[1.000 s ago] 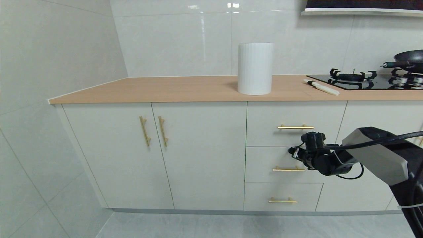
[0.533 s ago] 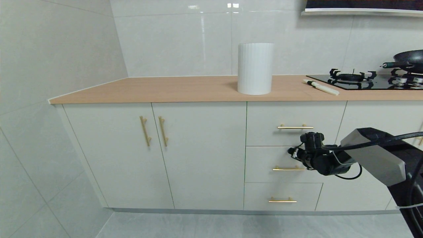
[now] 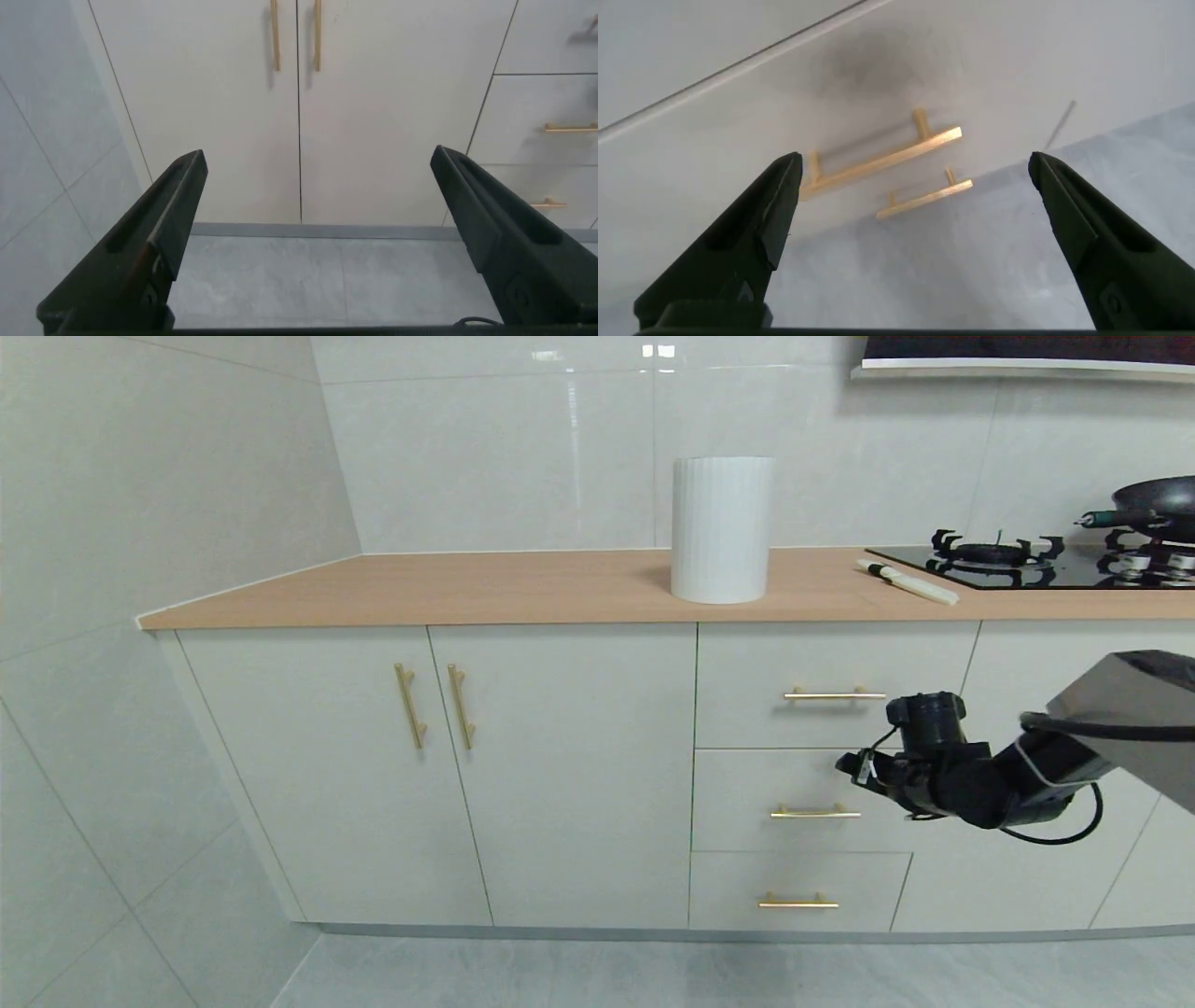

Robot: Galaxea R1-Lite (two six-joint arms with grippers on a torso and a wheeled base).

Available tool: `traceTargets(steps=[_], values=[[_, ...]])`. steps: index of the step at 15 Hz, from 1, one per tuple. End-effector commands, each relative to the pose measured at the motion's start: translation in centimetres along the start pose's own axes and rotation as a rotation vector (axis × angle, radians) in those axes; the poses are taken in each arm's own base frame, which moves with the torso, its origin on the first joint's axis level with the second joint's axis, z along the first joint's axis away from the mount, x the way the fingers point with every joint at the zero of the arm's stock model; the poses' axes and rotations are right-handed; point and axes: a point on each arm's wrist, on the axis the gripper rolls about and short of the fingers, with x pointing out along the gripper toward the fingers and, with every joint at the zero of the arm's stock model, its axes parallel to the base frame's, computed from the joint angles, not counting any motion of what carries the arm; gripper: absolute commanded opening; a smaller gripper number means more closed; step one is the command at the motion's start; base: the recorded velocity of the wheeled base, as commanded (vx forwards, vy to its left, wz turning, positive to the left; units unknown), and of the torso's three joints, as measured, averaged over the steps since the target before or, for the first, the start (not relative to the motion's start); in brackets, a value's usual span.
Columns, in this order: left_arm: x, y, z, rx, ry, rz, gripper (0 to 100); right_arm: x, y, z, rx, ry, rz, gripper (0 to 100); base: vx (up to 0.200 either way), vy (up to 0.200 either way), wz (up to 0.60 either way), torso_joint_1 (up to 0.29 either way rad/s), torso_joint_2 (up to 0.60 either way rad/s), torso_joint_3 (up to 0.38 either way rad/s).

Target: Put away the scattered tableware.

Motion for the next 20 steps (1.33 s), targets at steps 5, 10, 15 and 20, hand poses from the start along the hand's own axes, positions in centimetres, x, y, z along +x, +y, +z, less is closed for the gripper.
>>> traceTargets(steps=[5,10,15,20], values=[[0.0,0.0,0.0,0.0,0.0,0.001,100,-23.8,-1.8,2.1,-0.053,-0.268,0.167,100,0.0,0.0,0.0,0.0,0.0,0.0],[0.0,0.0,0.0,0.0,0.0,0.001,100,-37.9,-10.7,-3.7,-0.235,-0.63,0.066,100,0.0,0.0,0.0,0.0,0.0,0.0],[0.0,0.0,0.0,0.0,0.0,0.001,100,-47.2,-15.9,-9.1,-0.241,-0.718,-0.099,100,0.0,0.0,0.0,0.0,0.0,0.0],[0.0,0.0,0.0,0.0,0.0,0.001,100,-49.3,-17.7,-12.8,-0.213,-0.7,-0.233,100,0.0,0.0,0.0,0.0,0.0,0.0]])
